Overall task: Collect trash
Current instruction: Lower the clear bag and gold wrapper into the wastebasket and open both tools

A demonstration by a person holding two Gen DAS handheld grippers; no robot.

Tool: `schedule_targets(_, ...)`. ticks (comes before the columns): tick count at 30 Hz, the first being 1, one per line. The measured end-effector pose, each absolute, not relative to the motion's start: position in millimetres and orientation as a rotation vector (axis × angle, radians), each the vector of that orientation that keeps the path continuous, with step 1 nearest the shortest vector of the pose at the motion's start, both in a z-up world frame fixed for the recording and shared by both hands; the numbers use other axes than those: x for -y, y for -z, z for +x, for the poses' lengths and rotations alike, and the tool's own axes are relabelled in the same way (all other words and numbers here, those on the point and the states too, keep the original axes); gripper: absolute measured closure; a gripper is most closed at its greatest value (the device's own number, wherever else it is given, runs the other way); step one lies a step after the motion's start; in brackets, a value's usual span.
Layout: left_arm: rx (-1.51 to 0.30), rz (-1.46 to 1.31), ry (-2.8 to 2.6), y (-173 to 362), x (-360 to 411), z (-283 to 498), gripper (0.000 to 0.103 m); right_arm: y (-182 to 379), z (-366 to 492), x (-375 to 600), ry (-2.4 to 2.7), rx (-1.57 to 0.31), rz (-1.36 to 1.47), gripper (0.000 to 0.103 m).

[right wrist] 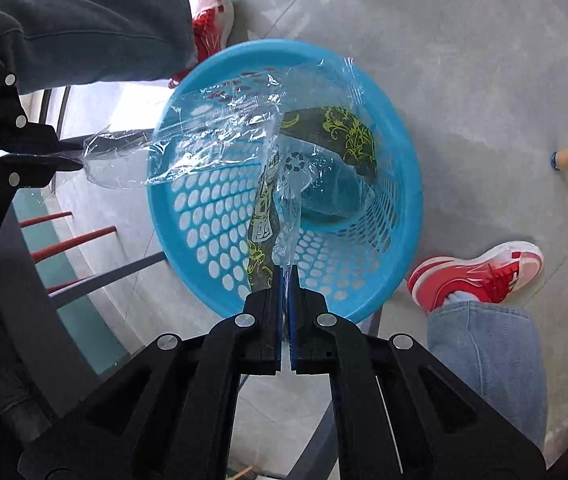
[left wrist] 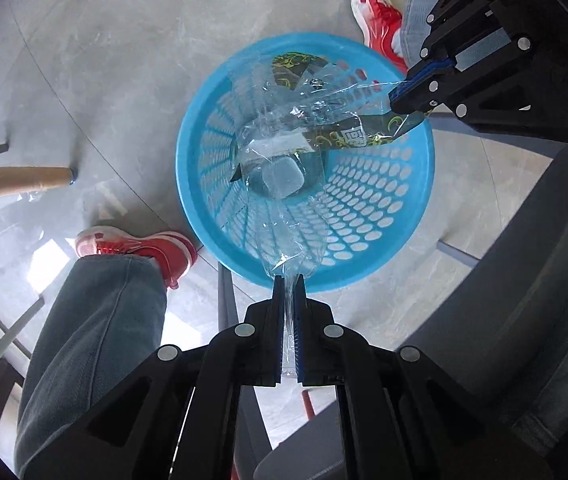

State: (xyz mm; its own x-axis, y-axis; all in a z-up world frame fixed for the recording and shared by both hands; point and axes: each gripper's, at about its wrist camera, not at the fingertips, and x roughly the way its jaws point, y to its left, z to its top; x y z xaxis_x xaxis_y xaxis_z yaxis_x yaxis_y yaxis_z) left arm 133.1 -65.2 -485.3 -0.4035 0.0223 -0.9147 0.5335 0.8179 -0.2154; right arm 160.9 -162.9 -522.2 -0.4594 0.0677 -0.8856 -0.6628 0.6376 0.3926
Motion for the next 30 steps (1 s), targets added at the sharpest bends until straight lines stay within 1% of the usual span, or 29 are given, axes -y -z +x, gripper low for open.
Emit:
schedule_targets(8,-2.070,0.480,0.615,540.7,69.2,128.3,0.099,579.9,154.2,166.0,-0.880,-2.016,-0.471,0.101)
schedule_targets(18,-2.181,0.400,0.539,586.7,61.8,139.2,0.098,613.4,155.8,166.7,-0.828,-2.082,-0.456,0.100)
schedule_targets(19,-2.184,0.391,0.537,588.0,62.3,140.3,0.096,614.6,156.5,167.2,-0.823,-2.083,-0.452,0.100)
schedule_targets(21,-2.179,0.390,0.537,588.4,63.5,141.1,0.088,614.8,158.9,166.5,-0.819,-2.077,-0.445,0.098)
schedule_targets(23,-2.164,0.394,0.538,587.1,64.9,142.2,0.077,614.5,161.9,166.8,-0.805,-2.074,-0.433,0.097)
schedule_targets(24,-2.157,0.394,0.531,587.6,65.0,143.3,0.077,614.5,163.3,167.6,-0.803,-2.073,-0.430,0.097)
schedule_targets(26,-2.155,0.373,0.519,587.1,63.2,146.4,0.077,613.7,164.5,167.9,-0.791,-2.070,-0.433,0.093)
schedule_targets(29,-2.133,0.364,0.490,584.1,59.2,149.7,0.076,609.3,165.7,168.6,-0.784,-2.062,-0.423,0.080)
schedule_targets(30,-2.129,0.362,0.484,582.0,58.5,150.5,0.075,606.7,166.5,168.8,-0.776,-2.056,-0.420,0.069)
